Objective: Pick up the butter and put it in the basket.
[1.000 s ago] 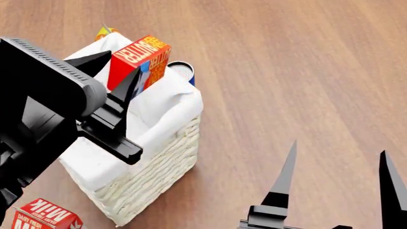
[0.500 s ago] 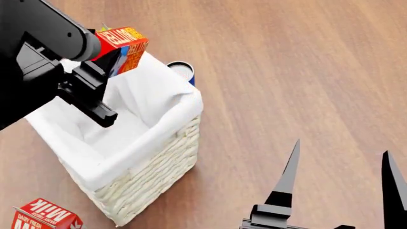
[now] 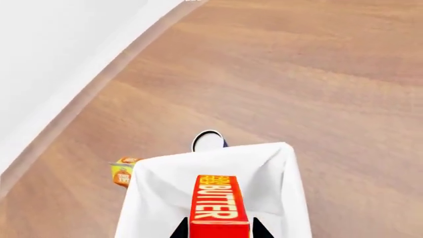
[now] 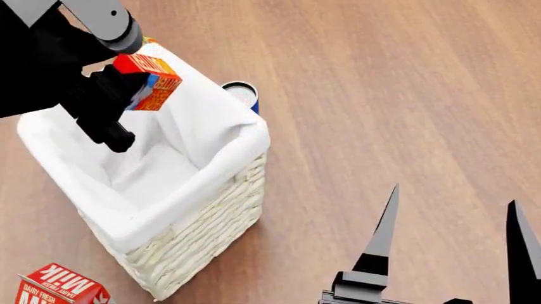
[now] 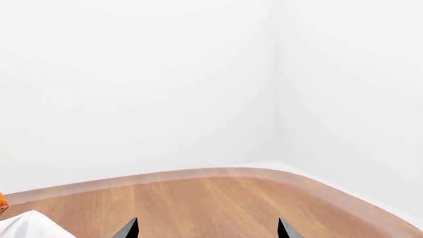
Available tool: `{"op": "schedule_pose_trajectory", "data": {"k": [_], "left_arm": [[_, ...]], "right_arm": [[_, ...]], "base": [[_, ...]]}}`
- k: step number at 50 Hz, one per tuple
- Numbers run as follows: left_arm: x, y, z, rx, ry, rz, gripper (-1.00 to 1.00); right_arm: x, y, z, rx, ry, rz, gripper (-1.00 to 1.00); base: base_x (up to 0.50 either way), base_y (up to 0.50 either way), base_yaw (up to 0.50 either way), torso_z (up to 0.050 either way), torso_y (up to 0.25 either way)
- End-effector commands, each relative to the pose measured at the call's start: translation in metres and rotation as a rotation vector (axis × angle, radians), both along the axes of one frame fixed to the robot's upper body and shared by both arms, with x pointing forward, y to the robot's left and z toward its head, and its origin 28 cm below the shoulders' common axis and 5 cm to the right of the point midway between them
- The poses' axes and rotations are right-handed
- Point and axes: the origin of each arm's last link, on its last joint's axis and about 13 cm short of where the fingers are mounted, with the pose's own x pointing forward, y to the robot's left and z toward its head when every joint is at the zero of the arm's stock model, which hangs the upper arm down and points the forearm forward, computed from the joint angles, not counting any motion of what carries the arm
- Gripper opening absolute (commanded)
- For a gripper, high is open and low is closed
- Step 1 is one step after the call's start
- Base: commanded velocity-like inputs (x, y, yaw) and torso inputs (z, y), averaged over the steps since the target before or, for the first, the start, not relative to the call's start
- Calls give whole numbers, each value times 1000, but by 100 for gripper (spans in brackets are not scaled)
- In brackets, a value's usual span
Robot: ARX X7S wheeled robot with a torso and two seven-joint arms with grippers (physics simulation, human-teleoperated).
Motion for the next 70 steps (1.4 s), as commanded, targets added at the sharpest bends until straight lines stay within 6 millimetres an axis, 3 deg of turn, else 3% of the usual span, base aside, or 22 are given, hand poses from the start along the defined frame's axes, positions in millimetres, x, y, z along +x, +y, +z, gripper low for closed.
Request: {"op": "schedule_pose_trajectory", "data": {"k": [1, 23, 31, 70], "left_arm": [[13, -1, 21, 70, 56, -5, -100], [53, -10, 33, 237, 174, 35, -100], [59, -8, 23, 302, 205, 59, -100], [86, -1, -24, 282, 240, 118, -100]], "right_arm": [[1, 0, -2, 4, 3, 1, 100], [4, -4, -7, 25, 18, -10, 100], [4, -5, -8, 21, 23, -18, 100], [8, -5, -15, 18, 48, -26, 100]], "base": [[0, 0, 0, 0, 0], [0, 0, 0, 0, 1], [0, 0, 0, 0, 1], [0, 0, 0, 1, 2]]}}
